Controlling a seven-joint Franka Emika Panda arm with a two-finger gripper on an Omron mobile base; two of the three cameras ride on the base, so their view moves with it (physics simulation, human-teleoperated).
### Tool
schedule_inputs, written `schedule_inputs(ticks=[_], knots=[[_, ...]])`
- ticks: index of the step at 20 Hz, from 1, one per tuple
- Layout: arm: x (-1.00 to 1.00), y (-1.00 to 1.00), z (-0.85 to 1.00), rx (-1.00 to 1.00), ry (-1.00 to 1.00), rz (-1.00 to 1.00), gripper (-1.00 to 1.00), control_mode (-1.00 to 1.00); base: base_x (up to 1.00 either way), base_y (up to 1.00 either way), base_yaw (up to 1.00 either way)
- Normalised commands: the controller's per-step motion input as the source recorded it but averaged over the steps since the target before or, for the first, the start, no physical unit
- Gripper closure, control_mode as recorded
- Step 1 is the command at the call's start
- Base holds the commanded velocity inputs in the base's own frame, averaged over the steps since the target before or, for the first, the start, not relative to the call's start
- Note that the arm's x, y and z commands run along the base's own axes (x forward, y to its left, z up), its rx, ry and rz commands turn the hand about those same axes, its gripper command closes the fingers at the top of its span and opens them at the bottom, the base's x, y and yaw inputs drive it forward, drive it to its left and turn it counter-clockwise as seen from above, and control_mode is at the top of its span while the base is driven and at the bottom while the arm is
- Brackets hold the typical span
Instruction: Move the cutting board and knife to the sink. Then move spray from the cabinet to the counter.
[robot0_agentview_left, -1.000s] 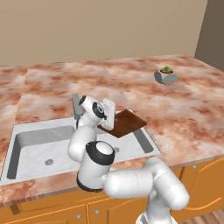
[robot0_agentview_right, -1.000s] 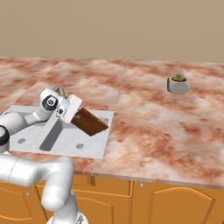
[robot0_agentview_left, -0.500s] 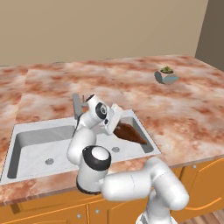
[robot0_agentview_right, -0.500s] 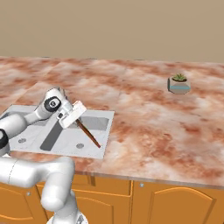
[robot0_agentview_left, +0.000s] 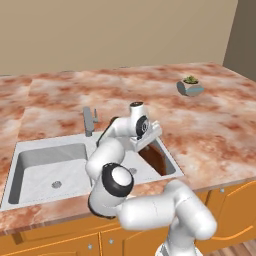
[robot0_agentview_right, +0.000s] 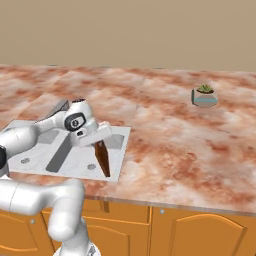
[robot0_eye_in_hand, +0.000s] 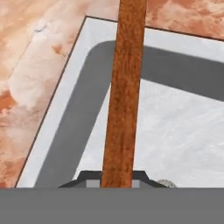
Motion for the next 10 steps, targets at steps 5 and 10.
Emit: schedule_inputs(ticks=[5,10], knots=[[-0.19,0.00,0.00,0.19,-0.63,-0.51,1.00,-1.00,0.00,0.00,0.00],[-0.17,0.00,0.00,0.17,-0.67,-0.47,1.00,-1.00,0.00,0.00,0.00]])
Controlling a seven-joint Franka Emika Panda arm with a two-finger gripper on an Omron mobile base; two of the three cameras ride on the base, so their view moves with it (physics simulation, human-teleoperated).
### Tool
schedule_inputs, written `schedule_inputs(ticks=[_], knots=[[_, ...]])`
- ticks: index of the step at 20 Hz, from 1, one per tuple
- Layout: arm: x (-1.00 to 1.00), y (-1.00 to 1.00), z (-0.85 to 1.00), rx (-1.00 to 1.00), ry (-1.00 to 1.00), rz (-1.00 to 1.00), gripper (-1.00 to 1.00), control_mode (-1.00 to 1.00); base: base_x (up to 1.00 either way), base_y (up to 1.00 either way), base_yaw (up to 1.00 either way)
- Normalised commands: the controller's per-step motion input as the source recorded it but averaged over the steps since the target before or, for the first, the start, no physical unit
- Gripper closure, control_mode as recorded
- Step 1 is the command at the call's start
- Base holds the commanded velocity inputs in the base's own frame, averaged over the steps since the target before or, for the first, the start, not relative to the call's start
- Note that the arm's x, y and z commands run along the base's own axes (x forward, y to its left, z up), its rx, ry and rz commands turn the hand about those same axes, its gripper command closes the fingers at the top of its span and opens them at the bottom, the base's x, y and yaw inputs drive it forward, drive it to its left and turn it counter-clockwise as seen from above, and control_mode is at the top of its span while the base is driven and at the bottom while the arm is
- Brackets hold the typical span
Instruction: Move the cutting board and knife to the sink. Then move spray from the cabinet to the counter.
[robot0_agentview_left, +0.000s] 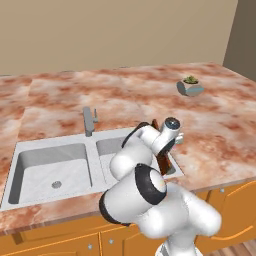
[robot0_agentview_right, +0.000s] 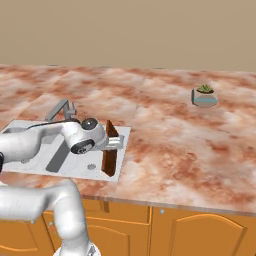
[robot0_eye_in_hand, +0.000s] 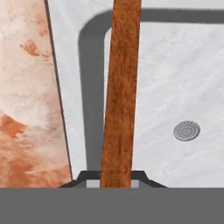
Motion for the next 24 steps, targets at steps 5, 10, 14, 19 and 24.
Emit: schedule_inputs(ticks=[5,10,14,19,24], knots=[[-0.07,0.00,-0.14,0.04,-0.15,-0.20,1.00,-1.00,0.00,0.00,0.00],[0.00,0.03,-0.13,0.00,0.00,-0.13,-1.00,-1.00,0.00,0.00,0.00],[0.00,0.02,-0.01,0.00,0.00,-0.06,-1.00,-1.00,0.00,0.00,0.00],[0.00,0.00,0.00,0.00,0.01,0.00,-1.00,-1.00,0.00,0.00,0.00],[0.00,0.00,0.01,0.00,0.06,-0.03,-1.00,-1.00,0.00,0.00,0.00]])
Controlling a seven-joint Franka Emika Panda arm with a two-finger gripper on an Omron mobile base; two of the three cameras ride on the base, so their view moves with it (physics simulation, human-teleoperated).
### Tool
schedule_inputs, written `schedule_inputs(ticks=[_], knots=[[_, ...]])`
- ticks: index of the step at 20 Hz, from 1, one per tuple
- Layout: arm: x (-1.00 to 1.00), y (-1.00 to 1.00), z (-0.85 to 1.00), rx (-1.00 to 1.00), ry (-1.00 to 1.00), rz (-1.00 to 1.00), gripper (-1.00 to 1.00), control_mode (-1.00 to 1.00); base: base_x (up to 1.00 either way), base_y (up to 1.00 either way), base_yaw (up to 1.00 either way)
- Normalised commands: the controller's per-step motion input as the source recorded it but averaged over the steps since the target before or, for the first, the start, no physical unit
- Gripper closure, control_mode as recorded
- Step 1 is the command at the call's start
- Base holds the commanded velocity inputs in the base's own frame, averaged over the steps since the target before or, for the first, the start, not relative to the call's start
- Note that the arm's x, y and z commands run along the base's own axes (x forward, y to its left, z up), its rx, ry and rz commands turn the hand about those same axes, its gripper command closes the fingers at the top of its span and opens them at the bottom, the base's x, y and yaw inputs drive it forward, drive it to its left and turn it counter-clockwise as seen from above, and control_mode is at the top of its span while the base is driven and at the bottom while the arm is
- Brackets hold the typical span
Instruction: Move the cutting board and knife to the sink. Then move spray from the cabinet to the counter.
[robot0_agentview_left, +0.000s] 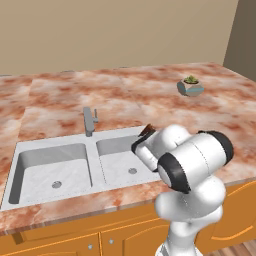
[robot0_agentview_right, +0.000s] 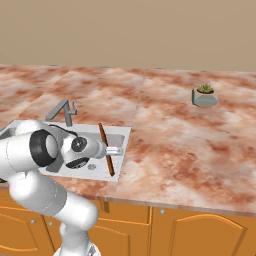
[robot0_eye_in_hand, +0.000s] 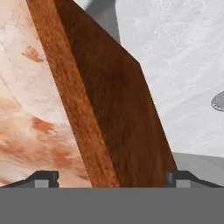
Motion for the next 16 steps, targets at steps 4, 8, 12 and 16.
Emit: schedule_inputs(ticks=[4,8,12,16], knots=[[0.01,0.00,0.02,0.00,0.12,-0.20,-1.00,-1.00,0.00,0.00,0.00],[0.02,0.00,0.00,0.00,0.19,-0.37,-1.00,-1.00,0.00,0.00,0.00],[0.19,0.05,0.18,-0.07,0.18,-0.44,-1.00,-1.00,0.00,0.00,0.00],[0.17,0.21,0.89,-0.15,0.10,-0.27,-1.00,-1.00,0.00,0.00,0.00]])
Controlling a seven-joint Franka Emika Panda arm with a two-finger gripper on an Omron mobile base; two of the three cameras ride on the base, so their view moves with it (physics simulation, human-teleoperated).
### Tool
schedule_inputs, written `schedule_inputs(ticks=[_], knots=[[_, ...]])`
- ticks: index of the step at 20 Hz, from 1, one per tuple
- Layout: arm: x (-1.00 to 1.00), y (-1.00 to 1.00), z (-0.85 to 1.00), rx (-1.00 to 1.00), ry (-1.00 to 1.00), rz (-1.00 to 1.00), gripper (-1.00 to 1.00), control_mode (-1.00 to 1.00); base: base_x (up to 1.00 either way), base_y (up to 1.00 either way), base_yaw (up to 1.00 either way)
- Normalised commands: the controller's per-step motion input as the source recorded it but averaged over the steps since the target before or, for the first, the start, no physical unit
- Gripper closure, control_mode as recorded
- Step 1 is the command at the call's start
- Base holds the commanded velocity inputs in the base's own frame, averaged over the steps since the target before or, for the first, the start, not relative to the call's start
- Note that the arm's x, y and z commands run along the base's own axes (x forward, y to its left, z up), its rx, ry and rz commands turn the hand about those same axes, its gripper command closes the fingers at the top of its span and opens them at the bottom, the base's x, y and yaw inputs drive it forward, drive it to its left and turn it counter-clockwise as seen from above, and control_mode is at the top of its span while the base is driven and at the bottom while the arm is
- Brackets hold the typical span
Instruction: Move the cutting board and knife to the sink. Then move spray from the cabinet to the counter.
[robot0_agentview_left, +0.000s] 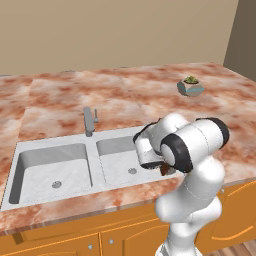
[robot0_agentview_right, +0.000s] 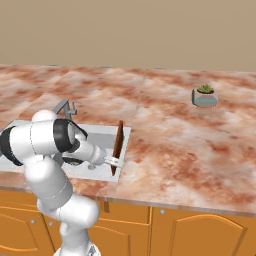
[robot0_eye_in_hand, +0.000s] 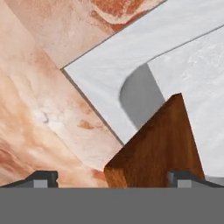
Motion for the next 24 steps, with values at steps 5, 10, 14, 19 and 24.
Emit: schedule_inputs(ticks=[5,10,14,19,24], knots=[[0.12,0.16,1.00,-0.17,0.07,-0.21,-1.00,-1.00,0.00,0.00,0.00],[0.04,0.04,1.00,-0.16,0.04,-0.13,-1.00,-1.00,0.00,0.00,0.00],[0.00,0.15,1.00,-0.03,0.11,-0.09,-1.00,-1.00,0.00,0.00,0.00],[0.00,0.41,0.84,0.02,0.14,-0.12,-1.00,-1.00,0.00,0.00,0.00],[-0.14,0.75,0.99,0.08,0.18,-0.13,-1.00,-1.00,0.00,0.00,0.00]])
